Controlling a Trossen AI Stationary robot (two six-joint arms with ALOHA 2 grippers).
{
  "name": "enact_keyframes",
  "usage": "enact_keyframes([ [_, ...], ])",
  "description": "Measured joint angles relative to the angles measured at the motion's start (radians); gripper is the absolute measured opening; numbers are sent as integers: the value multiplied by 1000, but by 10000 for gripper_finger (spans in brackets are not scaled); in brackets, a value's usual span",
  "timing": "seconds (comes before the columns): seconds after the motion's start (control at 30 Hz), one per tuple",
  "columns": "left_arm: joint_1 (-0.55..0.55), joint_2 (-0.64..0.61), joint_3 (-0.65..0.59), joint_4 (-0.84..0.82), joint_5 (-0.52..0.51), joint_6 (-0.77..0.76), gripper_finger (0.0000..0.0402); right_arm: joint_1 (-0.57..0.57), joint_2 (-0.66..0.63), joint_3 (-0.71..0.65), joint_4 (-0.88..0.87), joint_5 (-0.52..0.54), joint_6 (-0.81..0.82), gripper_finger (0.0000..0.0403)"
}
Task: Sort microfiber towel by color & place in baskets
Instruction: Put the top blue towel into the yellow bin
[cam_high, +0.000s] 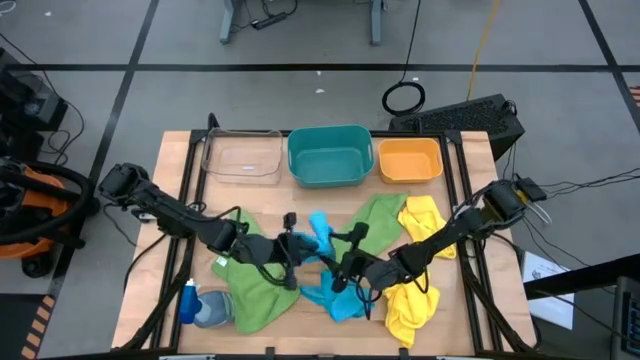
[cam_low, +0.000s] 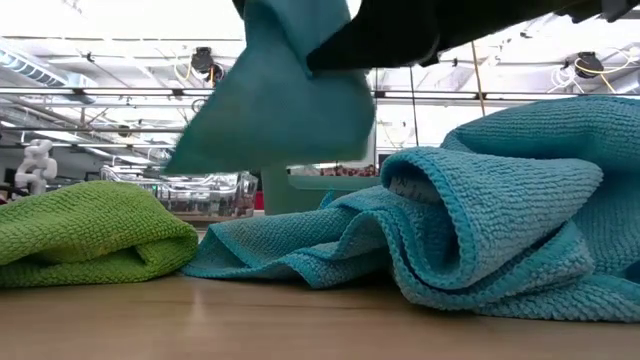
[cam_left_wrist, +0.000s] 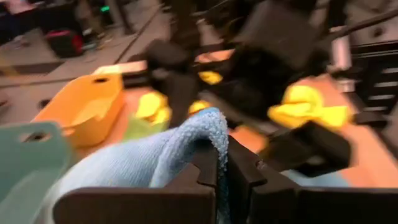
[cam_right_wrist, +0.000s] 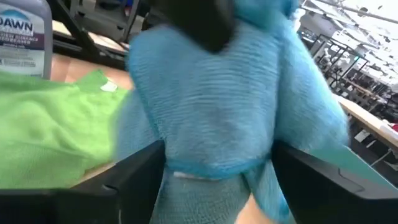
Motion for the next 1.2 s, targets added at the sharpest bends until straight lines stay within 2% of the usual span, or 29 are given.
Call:
enact_keyframes([
  [0.13, -15, -1, 1, 43, 53, 29, 9, -1, 2, 0, 66, -44, -33, 276],
  [0.23, -15, -1, 0, 35, 59, 35, 9, 12, 0, 0, 130, -81, -82, 246],
  [0.37, -15, -1, 0, 25, 59, 34, 11, 28, -1, 0, 142, -99, -100, 164],
  [0.5, -15, -1, 1, 18, 61, 31, 22, 39, -1, 0, 127, -96, -104, 47],
  [0.57, -15, -1, 1, 3, 61, 24, 29, 45, -7, 0, 107, -91, -113, 16],
  [0.7, -32, -1, 1, -53, 60, -26, 52, 59, -50, 0, 40, -12, -120, 22],
  [0.8, -47, -1, 1, -87, 48, -53, 85, 70, -116, 0, -66, 3, -85, 14],
  [1.0, -72, -1, 1, -129, -140, -79, 166, 89, -283, 0, -332, 3, 80, 10],
  [1.07, -72, -1, 1, -147, -192, -72, 189, 91, -337, 0, -403, -16, 140, 12],
  [1.2, -72, 20, 1, -190, -246, -15, 214, 102, -447, 0, -536, -145, 228, 12],
])
